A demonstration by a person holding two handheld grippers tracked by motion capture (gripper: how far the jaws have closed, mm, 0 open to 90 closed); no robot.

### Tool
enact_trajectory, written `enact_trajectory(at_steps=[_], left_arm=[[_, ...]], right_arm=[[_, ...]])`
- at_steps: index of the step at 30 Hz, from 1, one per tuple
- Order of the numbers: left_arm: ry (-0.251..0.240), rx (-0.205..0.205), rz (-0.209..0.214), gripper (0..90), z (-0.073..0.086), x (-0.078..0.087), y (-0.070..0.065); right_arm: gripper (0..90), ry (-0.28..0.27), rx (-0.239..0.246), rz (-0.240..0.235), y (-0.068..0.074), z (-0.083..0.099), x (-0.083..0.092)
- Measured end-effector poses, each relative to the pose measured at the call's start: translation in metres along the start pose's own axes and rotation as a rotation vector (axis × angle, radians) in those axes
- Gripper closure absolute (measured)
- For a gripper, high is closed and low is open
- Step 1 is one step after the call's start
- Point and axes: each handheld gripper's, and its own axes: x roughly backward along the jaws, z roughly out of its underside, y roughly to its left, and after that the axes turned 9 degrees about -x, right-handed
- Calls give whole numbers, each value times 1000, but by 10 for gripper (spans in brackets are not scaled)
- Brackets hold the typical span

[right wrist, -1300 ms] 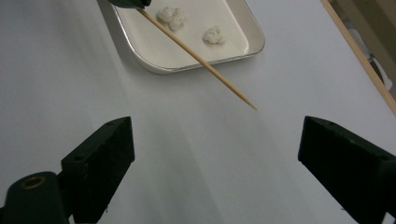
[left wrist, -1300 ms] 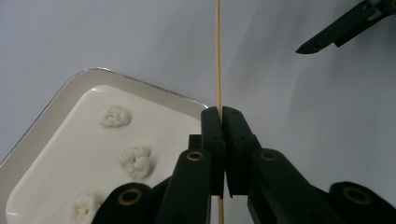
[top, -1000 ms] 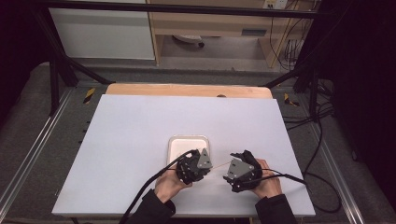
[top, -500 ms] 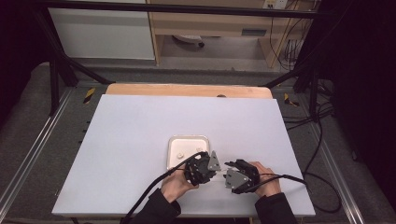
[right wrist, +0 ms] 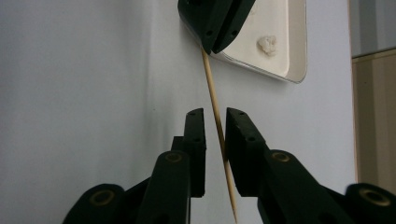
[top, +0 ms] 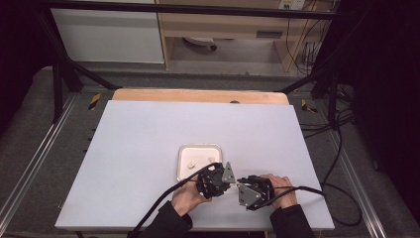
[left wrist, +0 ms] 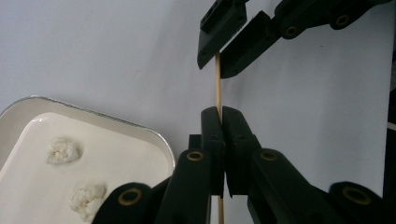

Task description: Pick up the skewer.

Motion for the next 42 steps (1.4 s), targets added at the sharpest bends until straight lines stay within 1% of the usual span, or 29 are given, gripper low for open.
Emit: enact_trajectory(at_steps=[1,2,3,7,8,9,10,11,12,13,15,16,17,20,21,22,23,24,26,28,29,31,32,33,37,40,42], left_arm=[[0,0,3,879,0,0,0],[-1,-2,6,879,0,0,0],[-4,-2,7,879,0,0,0],[-9,3,8,876,0,1,1],[-12,5,6,872,1,2,2],[-13,11,12,868,1,3,2],[-17,14,16,864,2,4,3],[-13,17,13,858,2,6,4],[-10,20,8,829,4,8,5],[-3,28,7,783,5,9,6],[20,35,10,739,9,12,9],[31,39,25,719,11,12,10],[41,45,24,709,13,12,11],[70,61,38,685,17,12,14],[80,63,47,685,18,11,14],[87,60,50,685,19,10,14],[93,57,54,690,19,9,14],[95,52,51,706,19,8,13],[104,52,60,734,18,7,13],[116,50,68,774,17,5,11],[123,46,71,796,17,3,11],[134,41,84,830,17,1,11],[140,32,84,843,17,1,10],[144,31,83,857,17,1,10],[155,11,84,870,16,0,8],[159,-3,75,875,15,-1,6],[161,-4,77,877,15,-1,6]], right_arm=[[828,3,5,-4,0,0,0],[846,6,15,2,0,0,0],[854,7,28,-1,0,0,0],[877,11,45,-4,1,1,1],[883,10,57,-4,1,1,1],[886,7,58,-4,1,1,2],[888,3,46,-6,2,1,2],[889,3,50,-1,2,1,3],[889,10,55,3,2,1,3],[889,17,63,7,2,1,3],[889,30,66,12,2,2,3],[889,34,70,12,2,2,3],[889,37,71,14,2,2,3],[890,49,66,20,3,2,1],[889,51,77,18,2,1,1],[889,54,72,17,2,1,0],[890,57,79,18,2,0,0],[889,60,91,14,2,-1,-1],[889,62,95,16,2,-3,-1],[889,64,95,6,3,-5,-1],[890,64,111,11,2,-6,-2],[889,66,116,7,3,-7,-2],[889,69,129,8,3,-7,-3],[889,73,119,6,4,-7,-3],[889,71,128,4,4,-7,-3],[889,75,130,4,4,-8,-3],[887,77,131,4,5,-8,-2]])
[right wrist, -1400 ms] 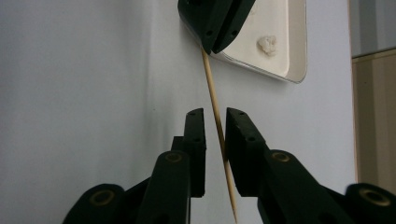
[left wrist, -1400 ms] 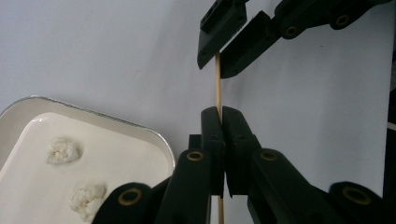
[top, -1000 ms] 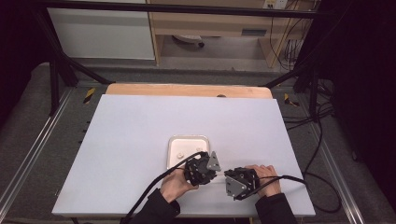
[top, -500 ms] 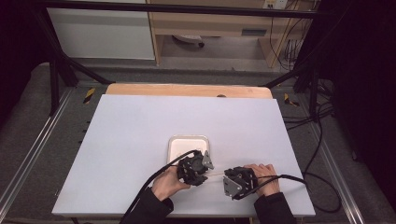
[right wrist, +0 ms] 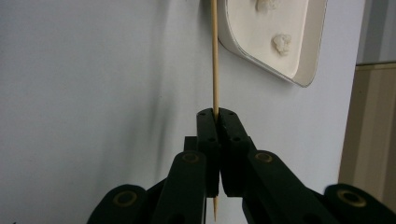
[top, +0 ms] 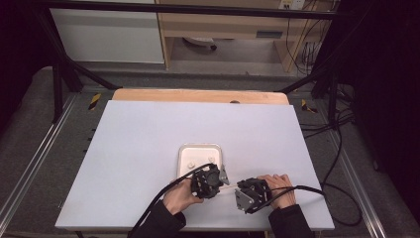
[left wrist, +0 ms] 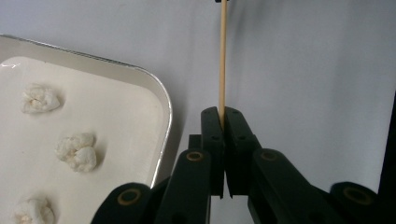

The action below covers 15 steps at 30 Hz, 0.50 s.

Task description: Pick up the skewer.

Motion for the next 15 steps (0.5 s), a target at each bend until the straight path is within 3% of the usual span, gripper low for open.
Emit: enact_trajectory(at_steps=[5,8,13,15], left_arm=[[-10,-4,-5,878,1,2,-1],[-21,0,-7,879,3,2,-2],[-37,19,-19,879,9,3,-2],[-63,46,-26,879,15,6,-1]], right_arm=[[876,-3,-21,5,0,0,1],[841,-17,-61,3,-1,0,2],[691,-49,-175,29,-5,3,6],[647,-71,-231,22,-8,5,8]])
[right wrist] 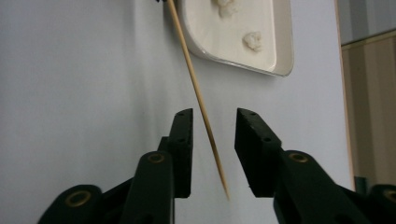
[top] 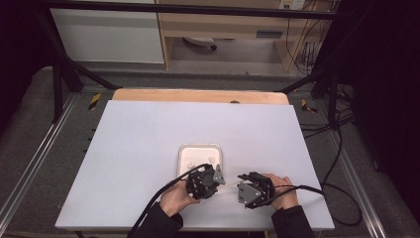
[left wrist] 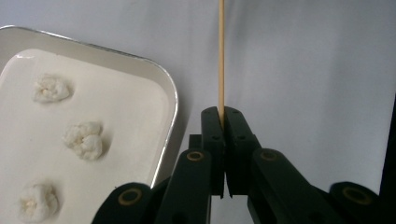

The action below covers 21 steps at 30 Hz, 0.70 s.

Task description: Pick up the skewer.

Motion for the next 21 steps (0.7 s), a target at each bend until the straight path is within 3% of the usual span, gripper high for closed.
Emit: enact_trajectory(at_steps=[2,9,15,21], left_arm=[[-6,7,-3,879,2,1,1],[-92,99,-27,878,19,8,1],[-175,174,-55,878,34,15,-2],[-252,251,-134,877,51,20,-12]], right_arm=[[595,-32,-72,-6,-5,2,3],[404,-131,-351,-31,-20,17,14],[305,-167,-565,-85,-28,32,17],[218,-160,-774,-145,-29,45,13]])
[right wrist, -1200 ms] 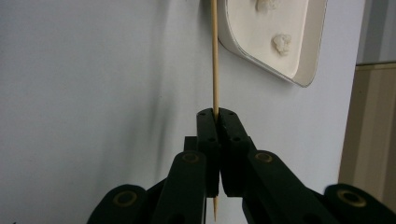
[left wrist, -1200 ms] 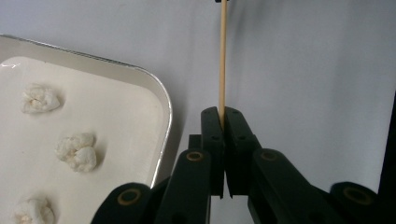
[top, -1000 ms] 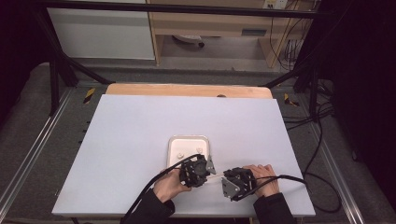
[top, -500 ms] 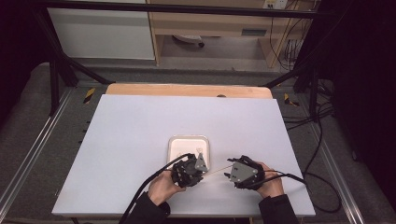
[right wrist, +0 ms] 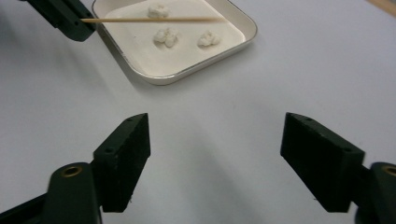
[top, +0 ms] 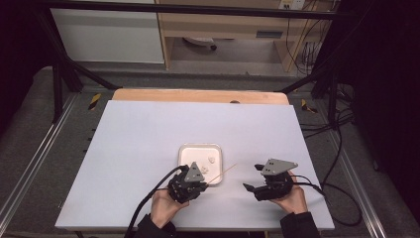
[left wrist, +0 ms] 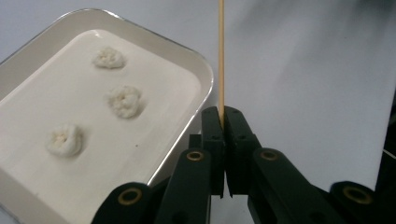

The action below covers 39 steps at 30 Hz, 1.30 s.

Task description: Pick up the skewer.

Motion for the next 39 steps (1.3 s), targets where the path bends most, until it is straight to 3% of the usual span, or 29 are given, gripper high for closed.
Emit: enact_trajectory(at_steps=[3,6,8,9,15,23,33,39], left_arm=[[-58,50,-39,877,11,6,-2],[-105,96,-91,877,23,14,-4],[-122,114,-103,877,27,17,-4],[-152,148,-124,878,36,21,-5],[-219,216,-185,878,55,36,-7],[-250,258,-218,878,71,41,-11],[-237,265,-230,878,81,42,-14],[-236,260,-221,878,82,41,-14]], right_arm=[[164,-16,-84,13,-2,6,-1],[135,-20,-131,18,-3,10,-2],[124,-23,-146,14,-3,11,-3],[117,-27,-152,13,-3,12,-4],[98,-63,-173,-10,-1,13,-4],[63,-71,-237,-61,-2,7,-8],[56,-67,-291,-45,1,-15,-23],[57,-48,-287,-43,6,-38,-40]])
